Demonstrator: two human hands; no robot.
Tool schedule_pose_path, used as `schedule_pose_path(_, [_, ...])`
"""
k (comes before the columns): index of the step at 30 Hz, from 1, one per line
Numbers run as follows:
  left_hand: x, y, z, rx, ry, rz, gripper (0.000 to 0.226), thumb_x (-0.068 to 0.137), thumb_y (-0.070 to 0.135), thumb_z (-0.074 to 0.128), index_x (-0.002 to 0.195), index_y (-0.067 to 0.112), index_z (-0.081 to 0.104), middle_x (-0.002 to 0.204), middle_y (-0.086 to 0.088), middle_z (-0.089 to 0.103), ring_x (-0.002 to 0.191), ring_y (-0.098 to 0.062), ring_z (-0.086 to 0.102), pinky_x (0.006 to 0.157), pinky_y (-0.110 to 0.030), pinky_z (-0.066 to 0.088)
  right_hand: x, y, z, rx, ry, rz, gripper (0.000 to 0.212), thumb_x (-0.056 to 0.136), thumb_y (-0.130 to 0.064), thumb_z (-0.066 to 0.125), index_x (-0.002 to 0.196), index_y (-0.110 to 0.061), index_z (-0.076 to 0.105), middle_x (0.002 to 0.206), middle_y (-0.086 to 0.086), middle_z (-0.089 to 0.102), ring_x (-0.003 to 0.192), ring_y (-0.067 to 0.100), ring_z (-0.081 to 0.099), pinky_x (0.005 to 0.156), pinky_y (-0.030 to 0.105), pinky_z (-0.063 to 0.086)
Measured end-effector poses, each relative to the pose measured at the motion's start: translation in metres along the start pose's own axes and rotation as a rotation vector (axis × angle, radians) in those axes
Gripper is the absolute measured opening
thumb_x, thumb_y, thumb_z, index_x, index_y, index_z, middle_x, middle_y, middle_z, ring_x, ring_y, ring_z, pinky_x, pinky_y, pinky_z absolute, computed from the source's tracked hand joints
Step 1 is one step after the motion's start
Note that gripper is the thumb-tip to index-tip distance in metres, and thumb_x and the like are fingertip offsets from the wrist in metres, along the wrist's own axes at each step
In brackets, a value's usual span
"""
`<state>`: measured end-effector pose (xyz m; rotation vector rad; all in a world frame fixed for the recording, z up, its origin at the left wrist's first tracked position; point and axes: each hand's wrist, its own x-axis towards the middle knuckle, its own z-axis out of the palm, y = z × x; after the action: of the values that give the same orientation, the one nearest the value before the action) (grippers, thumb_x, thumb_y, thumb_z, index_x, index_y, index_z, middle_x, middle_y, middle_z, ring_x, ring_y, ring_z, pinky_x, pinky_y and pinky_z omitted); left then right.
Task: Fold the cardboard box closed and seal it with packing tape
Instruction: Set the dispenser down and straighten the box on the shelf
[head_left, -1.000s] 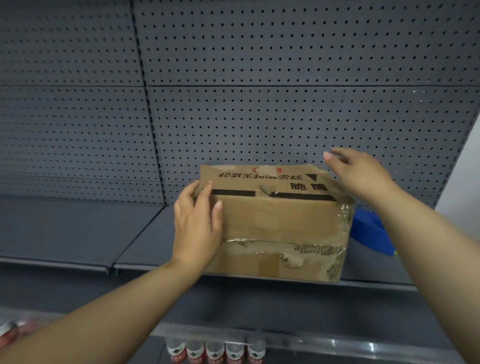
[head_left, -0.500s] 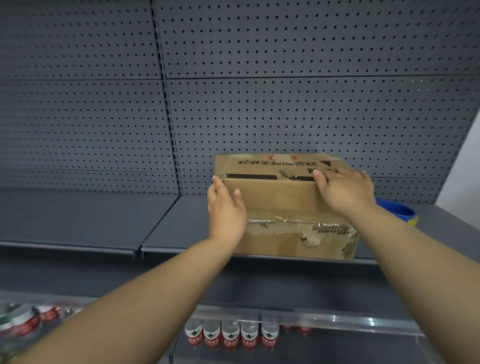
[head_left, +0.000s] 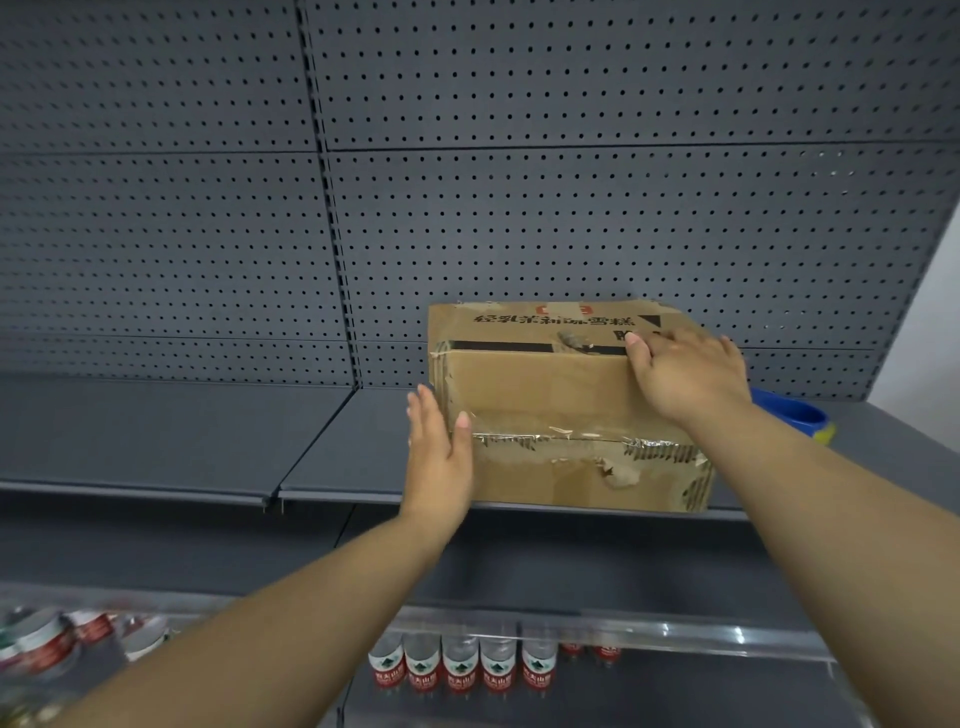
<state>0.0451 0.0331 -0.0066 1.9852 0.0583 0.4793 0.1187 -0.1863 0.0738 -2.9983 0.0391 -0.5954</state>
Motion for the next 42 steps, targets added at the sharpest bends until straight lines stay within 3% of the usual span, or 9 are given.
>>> schedule_pose_path(2, [-0.012, -0.011, 0.008, 0.017, -0.016, -0.03, 0.063, 0.1, 0.037, 0.026, 0.148, 0.018, -0.01, 0.157, 0.003, -0.015, 0.143, -0.008, -0.014, 0.118, -0.032, -0.006, 0.001, -0.001, -0.001, 0.0, -0.003, -0.001, 0.062, 0.097, -0.048, 0.006, 0.135, -0.024, 0.048, 0.138, 0.009, 0.048, 0.128, 0.03, 0.042, 0.113, 0.047, 0.019])
schedule_pose_path(8, [-0.009, -0.014, 0.016, -0.039, -0.07, -0.099, 0.064, 0.1, 0.037, 0.028, 0.149, 0.018, -0.009, 0.158, 0.005, -0.008, 0.144, -0.008, -0.004, 0.109, -0.021, -0.001, -0.003, 0.0, 0.001, 0.014, -0.017, -0.004, 0.062, 0.097, -0.048, 0.006, 0.136, -0.025, 0.047, 0.141, 0.008, 0.045, 0.13, 0.029, 0.039, 0.114, 0.046, 0.018])
schedule_pose_path(14, [0.006, -0.021, 0.011, -0.101, -0.028, -0.15, 0.057, 0.097, 0.04, 0.033, 0.149, 0.024, 0.014, 0.152, 0.0, 0.029, 0.139, -0.019, 0.029, 0.115, -0.043, 0.023, 0.001, -0.001, 0.0, -0.002, -0.003, 0.002, 0.063, 0.097, -0.048, 0.006, 0.133, -0.024, 0.051, 0.138, 0.008, 0.048, 0.127, 0.029, 0.042, 0.112, 0.047, 0.021])
schedule_pose_path(16, [0.008, -0.023, 0.007, -0.133, -0.084, -0.178, 0.056, 0.097, 0.043, 0.033, 0.148, 0.029, 0.014, 0.149, 0.006, 0.033, 0.136, -0.016, 0.032, 0.114, -0.043, 0.025, 0.001, -0.001, 0.001, -0.007, 0.006, 0.009, 0.063, 0.097, -0.048, 0.006, 0.131, -0.024, 0.052, 0.135, 0.008, 0.051, 0.125, 0.029, 0.044, 0.111, 0.047, 0.023])
schedule_pose_path(19, [0.007, -0.021, 0.0, -0.241, -0.209, -0.212, 0.054, 0.098, 0.042, 0.032, 0.148, 0.038, 0.009, 0.146, 0.016, 0.032, 0.133, -0.009, 0.032, 0.114, -0.037, 0.023, 0.0, 0.002, 0.001, 0.0, 0.004, 0.034, 0.062, 0.097, -0.048, 0.006, 0.132, -0.023, 0.051, 0.136, 0.009, 0.05, 0.127, 0.03, 0.042, 0.112, 0.047, 0.021])
schedule_pose_path(26, [0.007, -0.032, -0.02, -0.364, -0.374, -0.314, 0.05, 0.098, 0.048, 0.027, 0.14, 0.056, 0.0, 0.154, 0.019, 0.017, 0.142, -0.016, 0.019, 0.116, -0.047, 0.013, -0.004, -0.004, 0.002, 0.024, -0.015, 0.026, 0.061, 0.097, -0.047, 0.006, 0.135, -0.025, 0.048, 0.138, 0.009, 0.048, 0.128, 0.03, 0.041, 0.112, 0.047, 0.021])
schedule_pose_path(33, [0.004, -0.03, -0.018, -0.449, -0.346, -0.301, 0.048, 0.1, 0.044, 0.026, 0.14, 0.056, 0.003, 0.152, 0.017, 0.023, 0.14, -0.018, 0.026, 0.116, -0.05, 0.015, -0.004, -0.005, 0.002, 0.028, -0.012, 0.027, 0.063, 0.096, -0.047, 0.005, 0.133, -0.025, 0.05, 0.135, 0.009, 0.051, 0.126, 0.029, 0.043, 0.111, 0.046, 0.022])
schedule_pose_path(39, [0.001, -0.036, -0.009, -0.521, -0.306, -0.303, 0.052, 0.097, 0.051, 0.025, 0.135, 0.061, -0.008, 0.156, 0.019, 0.005, 0.144, -0.011, 0.009, 0.118, -0.046, 0.004, -0.006, -0.007, 0.001, 0.038, -0.02, 0.02, 0.061, 0.097, -0.047, 0.006, 0.135, -0.026, 0.048, 0.138, 0.009, 0.049, 0.127, 0.029, 0.041, 0.111, 0.047, 0.021])
schedule_pose_path(42, [0.004, -0.032, -0.007, -0.501, -0.322, -0.307, 0.055, 0.093, 0.058, 0.029, 0.133, 0.065, -0.008, 0.155, 0.021, 0.006, 0.143, -0.013, 0.014, 0.116, -0.053, 0.012, -0.007, -0.005, 0.001, 0.038, -0.024, 0.024, 0.06, 0.097, -0.048, 0.006, 0.135, -0.027, 0.047, 0.138, 0.008, 0.048, 0.128, 0.029, 0.04, 0.111, 0.047, 0.021])
